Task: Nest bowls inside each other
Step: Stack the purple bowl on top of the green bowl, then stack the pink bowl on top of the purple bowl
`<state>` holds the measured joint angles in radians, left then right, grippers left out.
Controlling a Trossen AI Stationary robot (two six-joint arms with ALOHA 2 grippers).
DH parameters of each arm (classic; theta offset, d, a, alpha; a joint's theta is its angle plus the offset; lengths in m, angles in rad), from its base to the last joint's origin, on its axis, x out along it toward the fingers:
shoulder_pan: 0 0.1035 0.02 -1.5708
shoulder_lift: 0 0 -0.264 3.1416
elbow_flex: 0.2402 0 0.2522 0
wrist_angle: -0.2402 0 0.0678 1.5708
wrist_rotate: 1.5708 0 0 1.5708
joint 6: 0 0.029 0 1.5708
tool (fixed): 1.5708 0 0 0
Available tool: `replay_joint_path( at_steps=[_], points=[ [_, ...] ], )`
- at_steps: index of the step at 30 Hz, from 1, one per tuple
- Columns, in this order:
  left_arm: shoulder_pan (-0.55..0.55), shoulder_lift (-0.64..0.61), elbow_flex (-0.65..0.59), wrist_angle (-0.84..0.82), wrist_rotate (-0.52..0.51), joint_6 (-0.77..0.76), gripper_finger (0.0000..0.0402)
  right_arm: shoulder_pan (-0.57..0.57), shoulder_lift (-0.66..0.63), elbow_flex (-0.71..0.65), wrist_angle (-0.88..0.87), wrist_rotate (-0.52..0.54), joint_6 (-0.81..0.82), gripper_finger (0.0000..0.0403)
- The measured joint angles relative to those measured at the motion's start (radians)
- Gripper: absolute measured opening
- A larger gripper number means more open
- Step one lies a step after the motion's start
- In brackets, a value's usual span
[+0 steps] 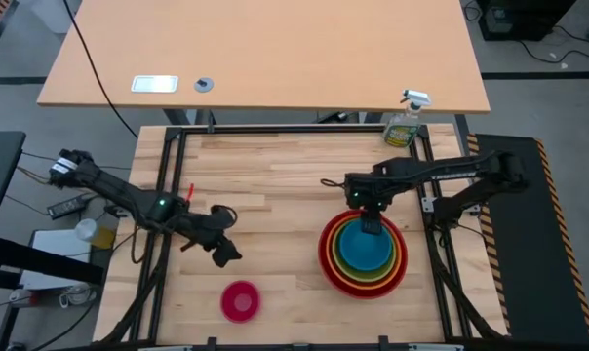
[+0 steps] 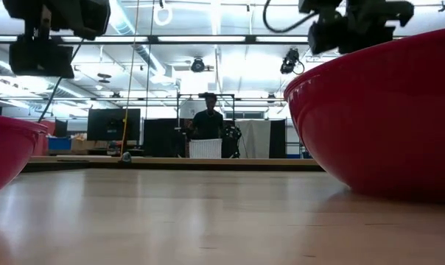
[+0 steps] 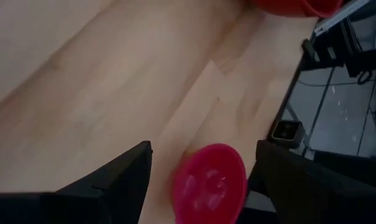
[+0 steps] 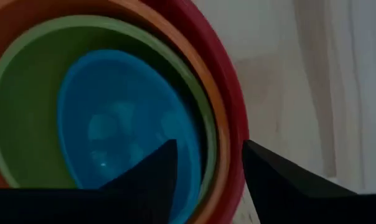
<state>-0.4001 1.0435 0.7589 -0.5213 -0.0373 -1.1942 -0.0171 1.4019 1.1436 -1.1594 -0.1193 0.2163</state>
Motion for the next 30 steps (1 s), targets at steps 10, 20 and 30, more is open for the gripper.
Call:
replay_joint_path(
  at_steps=[10,20,30],
  points=[
    [-0.075,0.195,0.155,-0.122,0.009,0.013,0.0291,0.090,-0.102,-0.068,-0.019,0.161,0.062,0.0184],
    [-0.168,0.355,0.208,-0.112,0.042,-0.028,0.0291,0.235,-0.114,-0.203,0.071,0.287,0.165,0.0183],
    [-0.186,0.383,0.205,-0.120,0.049,-0.069,0.0291,0.281,-0.114,-0.124,0.060,0.308,0.202,0.0183]
  ],
)
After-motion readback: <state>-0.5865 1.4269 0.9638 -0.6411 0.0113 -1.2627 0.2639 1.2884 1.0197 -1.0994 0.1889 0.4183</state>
